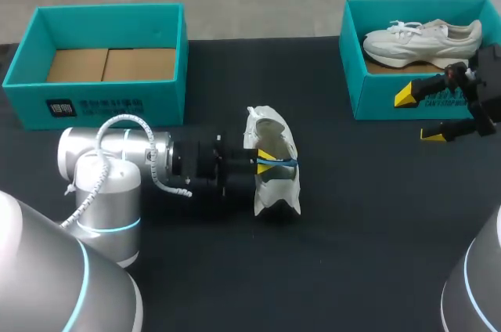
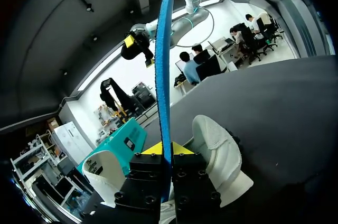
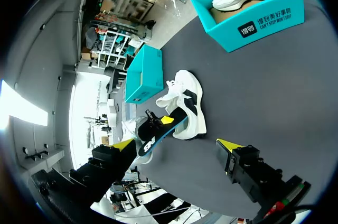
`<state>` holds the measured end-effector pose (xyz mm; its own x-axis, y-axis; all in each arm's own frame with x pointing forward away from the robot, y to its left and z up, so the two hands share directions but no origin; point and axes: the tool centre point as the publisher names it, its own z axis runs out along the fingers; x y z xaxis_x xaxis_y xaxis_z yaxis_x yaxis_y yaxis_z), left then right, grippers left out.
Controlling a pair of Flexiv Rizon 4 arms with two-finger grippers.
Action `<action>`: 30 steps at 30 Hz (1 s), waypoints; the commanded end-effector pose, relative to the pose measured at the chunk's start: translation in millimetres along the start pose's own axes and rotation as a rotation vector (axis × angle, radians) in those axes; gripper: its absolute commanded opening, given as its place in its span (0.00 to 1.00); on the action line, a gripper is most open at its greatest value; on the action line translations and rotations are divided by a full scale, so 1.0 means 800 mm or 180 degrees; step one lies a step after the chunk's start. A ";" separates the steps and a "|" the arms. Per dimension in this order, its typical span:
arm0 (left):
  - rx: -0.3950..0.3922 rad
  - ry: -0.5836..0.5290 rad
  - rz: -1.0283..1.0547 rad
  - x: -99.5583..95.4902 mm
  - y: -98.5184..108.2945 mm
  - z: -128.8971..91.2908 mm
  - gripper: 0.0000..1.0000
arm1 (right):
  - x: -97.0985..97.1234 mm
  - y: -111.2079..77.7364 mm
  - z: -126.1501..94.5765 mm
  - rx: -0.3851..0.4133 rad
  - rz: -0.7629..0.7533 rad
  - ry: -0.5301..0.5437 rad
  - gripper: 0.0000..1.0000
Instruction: Take the shoe out of the shoebox, open the shoe tongue, remove and reinsert the insole, then place the shoe into the shoebox
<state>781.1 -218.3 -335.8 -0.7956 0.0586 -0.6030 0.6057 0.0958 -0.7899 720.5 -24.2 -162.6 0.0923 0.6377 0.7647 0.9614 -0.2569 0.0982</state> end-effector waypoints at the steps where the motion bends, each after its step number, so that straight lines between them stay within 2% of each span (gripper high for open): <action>1: -0.0003 -0.0003 0.0001 0.001 0.002 0.002 0.00 | 0.000 -0.002 0.000 -0.0007 0.0004 -0.0009 1.00; 10: -0.0031 0.0006 0.0058 -0.003 0.001 0.000 0.00 | 0.000 -0.002 0.000 -0.0007 0.0004 -0.0009 1.00; 12: -0.0092 0.0013 0.0112 -0.004 0.006 -0.002 0.00 | 0.000 -0.002 0.000 -0.0007 0.0004 -0.0009 1.00; 19: -0.0064 0.0046 0.0149 -0.006 0.016 0.002 0.00 | 0.000 -0.002 0.000 -0.0007 0.0004 -0.0009 1.00; 23: -0.0028 0.0030 0.0161 -0.008 0.009 0.004 0.00 | 0.000 -0.002 0.000 -0.0007 0.0004 -0.0009 1.00; 24: -0.0019 0.0033 0.0171 -0.008 0.006 0.005 0.04 | 0.000 -0.002 0.000 -0.0007 0.0004 -0.0009 1.00; 25: -0.0007 0.0023 0.0180 -0.009 0.003 0.005 0.18 | 0.000 -0.002 0.000 -0.0007 0.0004 -0.0009 1.00; 26: -0.0001 0.0021 0.0184 -0.009 0.000 0.005 0.26 | 0.000 -0.002 0.000 -0.0007 0.0004 -0.0009 1.00; 28: 0.0026 0.0010 0.0208 -0.010 -0.007 0.004 0.35 | 0.000 -0.002 0.000 -0.0007 0.0004 -0.0009 1.00; 30: 0.0055 0.0005 0.0236 -0.011 -0.015 0.004 0.37 | 0.000 -0.002 0.000 -0.0007 0.0004 -0.0009 1.00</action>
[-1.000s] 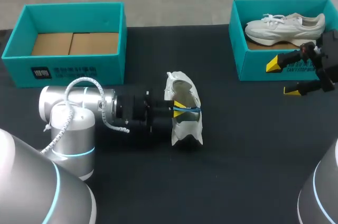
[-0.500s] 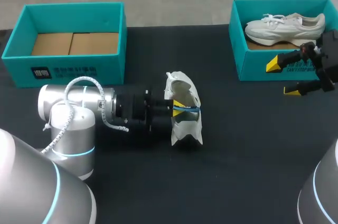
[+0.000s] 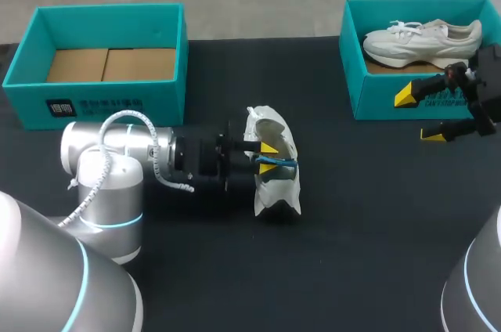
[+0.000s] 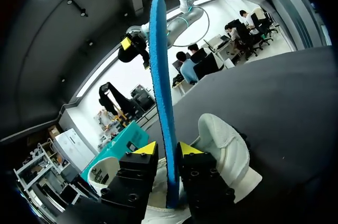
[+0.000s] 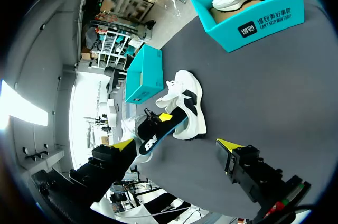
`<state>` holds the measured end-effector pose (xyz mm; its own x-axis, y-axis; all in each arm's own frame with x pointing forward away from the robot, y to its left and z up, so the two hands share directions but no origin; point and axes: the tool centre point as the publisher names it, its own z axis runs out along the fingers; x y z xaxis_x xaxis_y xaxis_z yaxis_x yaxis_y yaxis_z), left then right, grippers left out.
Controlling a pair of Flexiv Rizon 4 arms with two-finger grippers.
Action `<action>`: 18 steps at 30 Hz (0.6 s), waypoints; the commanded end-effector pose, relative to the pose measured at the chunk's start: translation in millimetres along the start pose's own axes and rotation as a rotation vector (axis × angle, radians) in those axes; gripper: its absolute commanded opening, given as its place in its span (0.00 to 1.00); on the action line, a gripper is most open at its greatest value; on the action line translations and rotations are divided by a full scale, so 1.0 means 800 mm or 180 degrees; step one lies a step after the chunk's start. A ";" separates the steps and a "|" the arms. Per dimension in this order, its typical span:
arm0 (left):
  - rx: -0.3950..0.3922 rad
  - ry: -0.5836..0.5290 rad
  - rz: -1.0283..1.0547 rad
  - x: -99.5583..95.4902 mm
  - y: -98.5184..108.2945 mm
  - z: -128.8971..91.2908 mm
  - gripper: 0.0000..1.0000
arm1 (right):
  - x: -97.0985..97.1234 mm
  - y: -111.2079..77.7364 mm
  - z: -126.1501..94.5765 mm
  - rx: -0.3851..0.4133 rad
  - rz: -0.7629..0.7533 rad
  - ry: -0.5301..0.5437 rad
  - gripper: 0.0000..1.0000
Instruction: Take the shoe out of the shoebox, open the shoe tongue, remove and reinsert the insole, then place the shoe into the shoebox
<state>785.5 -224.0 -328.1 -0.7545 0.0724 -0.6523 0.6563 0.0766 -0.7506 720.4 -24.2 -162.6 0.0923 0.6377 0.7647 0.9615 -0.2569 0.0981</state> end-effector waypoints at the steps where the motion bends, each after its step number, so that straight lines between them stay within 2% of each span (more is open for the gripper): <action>1: 0.0019 -0.0032 0.0047 -0.001 -0.013 -0.002 0.38 | 0.000 -0.002 0.000 -0.0007 0.0004 -0.0009 1.00; 7: 0.0047 -0.0022 0.0119 0.001 -0.032 -0.004 0.39 | 0.000 -0.002 0.000 -0.0007 0.0004 -0.0009 1.00; 12: -0.0017 0.0023 0.0124 0.008 -0.036 -0.008 0.33 | 0.000 -0.002 0.000 -0.0007 0.0004 -0.0009 1.00; 16: -0.0072 0.0046 0.0080 0.015 -0.032 -0.010 0.06 | 0.000 -0.002 0.000 -0.0007 0.0004 -0.0009 1.00; 17: -0.0099 0.0048 0.0075 0.016 -0.031 -0.011 0.05 | 0.000 -0.002 0.000 -0.0007 0.0004 -0.0009 1.00; 18: -0.0107 0.0051 0.0072 0.017 -0.030 -0.012 0.00 | 0.000 -0.002 0.000 -0.0007 0.0004 -0.0009 1.00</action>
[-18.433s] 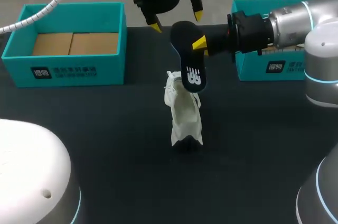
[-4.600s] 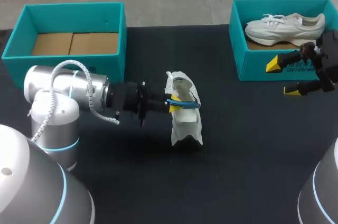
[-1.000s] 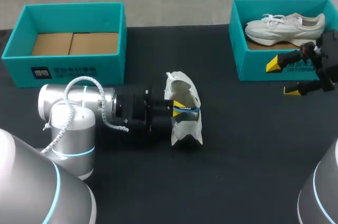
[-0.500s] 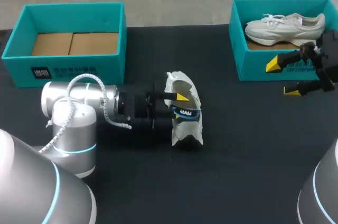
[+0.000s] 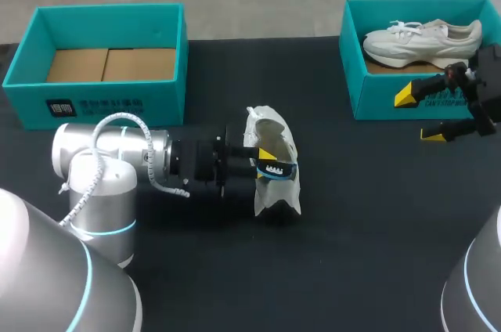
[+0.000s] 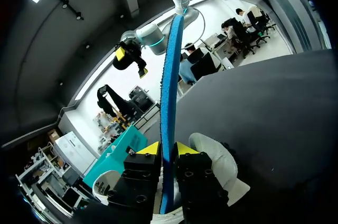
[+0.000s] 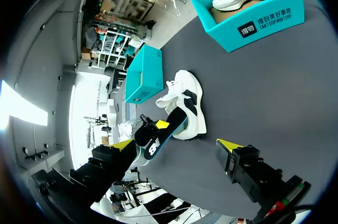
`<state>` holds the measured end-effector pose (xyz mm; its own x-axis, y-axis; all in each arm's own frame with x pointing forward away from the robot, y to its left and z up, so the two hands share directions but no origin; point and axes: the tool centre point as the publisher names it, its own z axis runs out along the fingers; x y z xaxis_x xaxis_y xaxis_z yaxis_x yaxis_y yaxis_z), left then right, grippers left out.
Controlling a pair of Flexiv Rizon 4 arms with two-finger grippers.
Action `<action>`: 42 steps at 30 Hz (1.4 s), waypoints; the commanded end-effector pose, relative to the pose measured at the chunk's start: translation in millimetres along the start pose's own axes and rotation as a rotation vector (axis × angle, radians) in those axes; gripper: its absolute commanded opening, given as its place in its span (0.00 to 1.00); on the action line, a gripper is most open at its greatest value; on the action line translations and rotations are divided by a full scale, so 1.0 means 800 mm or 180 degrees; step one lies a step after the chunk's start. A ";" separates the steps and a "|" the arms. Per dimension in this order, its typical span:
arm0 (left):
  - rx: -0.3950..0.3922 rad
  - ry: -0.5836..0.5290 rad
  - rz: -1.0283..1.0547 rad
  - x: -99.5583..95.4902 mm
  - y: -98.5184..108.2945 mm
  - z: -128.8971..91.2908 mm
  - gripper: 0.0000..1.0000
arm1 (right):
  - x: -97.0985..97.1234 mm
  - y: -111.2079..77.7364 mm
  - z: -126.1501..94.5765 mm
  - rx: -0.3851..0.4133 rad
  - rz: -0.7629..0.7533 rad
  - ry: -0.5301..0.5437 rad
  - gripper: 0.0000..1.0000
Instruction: Take the shoe out of the shoebox, open the shoe tongue, remove and reinsert the insole, then place the shoe into the shoebox
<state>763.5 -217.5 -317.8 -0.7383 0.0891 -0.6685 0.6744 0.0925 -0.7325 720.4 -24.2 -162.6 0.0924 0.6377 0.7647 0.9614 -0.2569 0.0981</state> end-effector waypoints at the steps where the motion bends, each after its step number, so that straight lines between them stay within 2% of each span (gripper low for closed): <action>1: -0.0062 0.0002 -0.0017 0.005 0.000 -0.003 0.00 | 0.000 -0.002 0.000 -0.0007 0.0004 -0.0009 1.00; 9: -0.0161 0.0028 0.0010 0.006 0.018 0.002 0.00 | 0.000 -0.002 0.000 -0.0007 0.0004 -0.0009 1.00; 23: -0.0350 -0.0001 0.0002 -0.007 0.058 0.004 0.00 | 0.000 -0.002 0.000 -0.0007 0.0004 -0.0009 1.00; 26: -0.0360 -0.0028 -0.0020 -0.007 0.059 0.005 0.00 | 0.000 -0.002 0.000 -0.0007 0.0004 -0.0009 1.00; 27: -0.0348 -0.0036 -0.0019 -0.007 0.056 0.005 0.02 | 0.000 -0.002 0.000 -0.0007 0.0004 -0.0009 1.00; 30: -0.0326 -0.0031 -0.0009 -0.006 0.049 0.005 0.17 | 0.000 -0.002 0.000 -0.0007 0.0004 -0.0009 1.00; 31: -0.0323 -0.0028 0.0002 -0.005 0.045 0.004 0.27 | 0.000 -0.002 0.000 -0.0007 0.0004 -0.0009 1.00; 32: -0.0318 -0.0029 0.0007 -0.005 0.042 0.003 0.28 | 0.000 -0.002 0.000 -0.0007 0.0004 -0.0009 1.00; 40: -0.0274 -0.0004 0.0071 0.003 0.018 0.001 0.24 | 0.000 -0.002 0.000 -0.0007 0.0004 -0.0009 1.00; 41: -0.0272 0.0000 0.0077 0.004 0.018 0.001 0.20 | 0.000 -0.002 0.000 -0.0007 0.0004 -0.0009 1.00; 42: -0.0273 0.0013 0.0083 0.004 0.018 0.002 0.01 | 0.000 -0.002 0.000 -0.0007 0.0004 -0.0009 1.00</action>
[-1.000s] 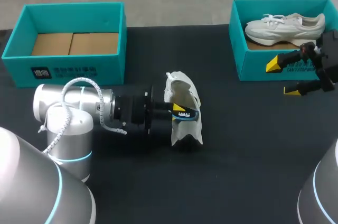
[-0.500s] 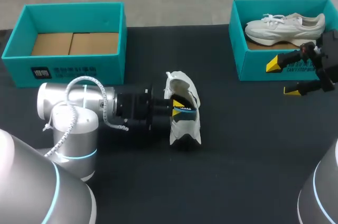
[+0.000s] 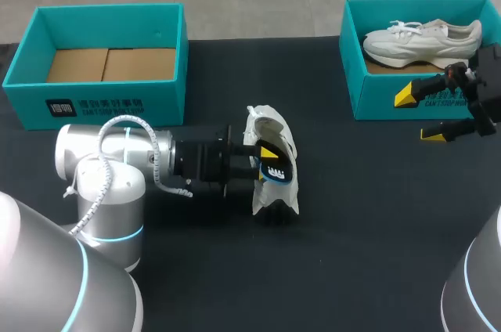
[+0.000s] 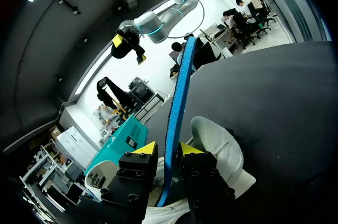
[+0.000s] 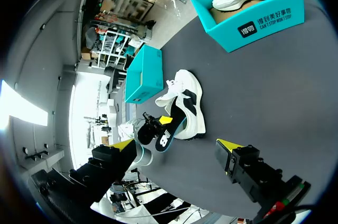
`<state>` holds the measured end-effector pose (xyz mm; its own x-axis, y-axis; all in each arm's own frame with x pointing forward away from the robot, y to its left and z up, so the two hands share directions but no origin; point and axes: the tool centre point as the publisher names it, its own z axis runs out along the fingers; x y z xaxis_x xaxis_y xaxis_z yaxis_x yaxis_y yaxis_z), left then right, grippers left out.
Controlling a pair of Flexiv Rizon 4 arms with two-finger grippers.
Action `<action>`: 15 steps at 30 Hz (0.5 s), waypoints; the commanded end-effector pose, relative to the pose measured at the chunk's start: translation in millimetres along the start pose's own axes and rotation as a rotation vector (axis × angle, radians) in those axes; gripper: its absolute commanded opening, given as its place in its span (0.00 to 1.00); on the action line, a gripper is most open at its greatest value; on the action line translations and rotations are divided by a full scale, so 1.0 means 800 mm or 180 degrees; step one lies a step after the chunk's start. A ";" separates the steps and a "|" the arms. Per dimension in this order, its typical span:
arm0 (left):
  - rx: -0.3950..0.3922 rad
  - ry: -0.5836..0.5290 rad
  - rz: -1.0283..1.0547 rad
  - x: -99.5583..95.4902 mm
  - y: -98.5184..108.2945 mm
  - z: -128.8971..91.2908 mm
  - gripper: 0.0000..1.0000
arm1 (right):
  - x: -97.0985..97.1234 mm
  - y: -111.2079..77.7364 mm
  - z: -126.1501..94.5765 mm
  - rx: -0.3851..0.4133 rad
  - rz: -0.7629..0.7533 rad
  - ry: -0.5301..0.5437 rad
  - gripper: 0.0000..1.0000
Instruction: Take the shoe out of the shoebox, open the shoe tongue, remove and reinsert the insole, then place the shoe into the shoebox
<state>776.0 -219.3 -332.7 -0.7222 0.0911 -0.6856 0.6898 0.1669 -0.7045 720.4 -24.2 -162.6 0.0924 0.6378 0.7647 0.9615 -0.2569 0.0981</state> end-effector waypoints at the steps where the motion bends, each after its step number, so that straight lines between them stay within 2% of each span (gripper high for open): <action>1: -0.0034 0.0026 0.0012 0.003 -0.005 -0.002 0.00 | 0.000 -0.002 0.000 -0.0007 0.0004 -0.0009 1.00; 13: -0.0191 -0.0052 0.0112 -0.006 0.023 0.016 0.00 | 0.000 -0.002 0.000 -0.0007 0.0004 -0.0009 1.00; 15: -0.0285 -0.0043 0.0167 -0.005 0.030 0.018 0.00 | 0.000 -0.002 0.000 -0.0007 0.0004 -0.0009 1.00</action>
<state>793.0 -219.1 -344.0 -0.6861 0.0867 -0.7223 0.7185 0.2359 -0.6543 720.4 -24.2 -162.6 0.0924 0.6378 0.7647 0.9614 -0.2569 0.0981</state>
